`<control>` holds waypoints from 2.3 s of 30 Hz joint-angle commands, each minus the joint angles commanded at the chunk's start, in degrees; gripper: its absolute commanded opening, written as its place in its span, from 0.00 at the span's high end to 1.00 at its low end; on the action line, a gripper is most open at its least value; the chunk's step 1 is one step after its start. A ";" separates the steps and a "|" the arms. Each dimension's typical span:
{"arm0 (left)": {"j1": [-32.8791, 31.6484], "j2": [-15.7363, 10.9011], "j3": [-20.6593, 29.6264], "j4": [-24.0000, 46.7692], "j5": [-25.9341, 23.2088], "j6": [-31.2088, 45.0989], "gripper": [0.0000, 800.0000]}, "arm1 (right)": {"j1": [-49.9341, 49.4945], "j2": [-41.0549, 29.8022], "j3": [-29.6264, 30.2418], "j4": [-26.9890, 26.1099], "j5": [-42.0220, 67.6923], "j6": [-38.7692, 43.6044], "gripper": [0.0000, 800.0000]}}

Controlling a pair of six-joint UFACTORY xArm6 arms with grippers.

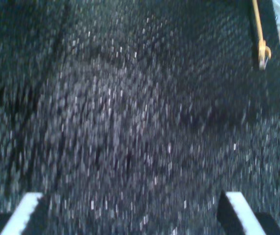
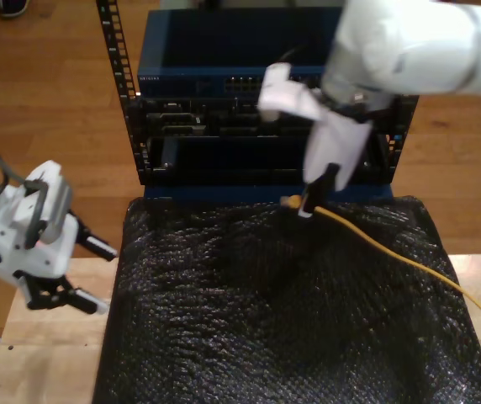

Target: Grab the cable and plug it in

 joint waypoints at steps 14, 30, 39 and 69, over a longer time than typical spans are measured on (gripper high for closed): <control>-9.67 0.53 -3.16 -9.49 -0.53 -2.55 0.00 | -7.38 -11.78 4.84 10.46 7.82 -6.77 0.98; -18.02 0.62 -6.15 -16.70 -0.88 -3.43 0.00 | -8.26 -18.20 6.24 14.77 10.81 -7.74 0.98; -20.22 1.58 -7.74 -20.22 -0.97 -4.13 0.00 | -8.26 -19.34 7.03 14.77 10.81 -7.74 0.98; -23.65 1.41 -8.97 -25.05 2.37 -8.53 0.09 | -7.74 -20.57 10.81 14.95 8.62 -9.58 0.98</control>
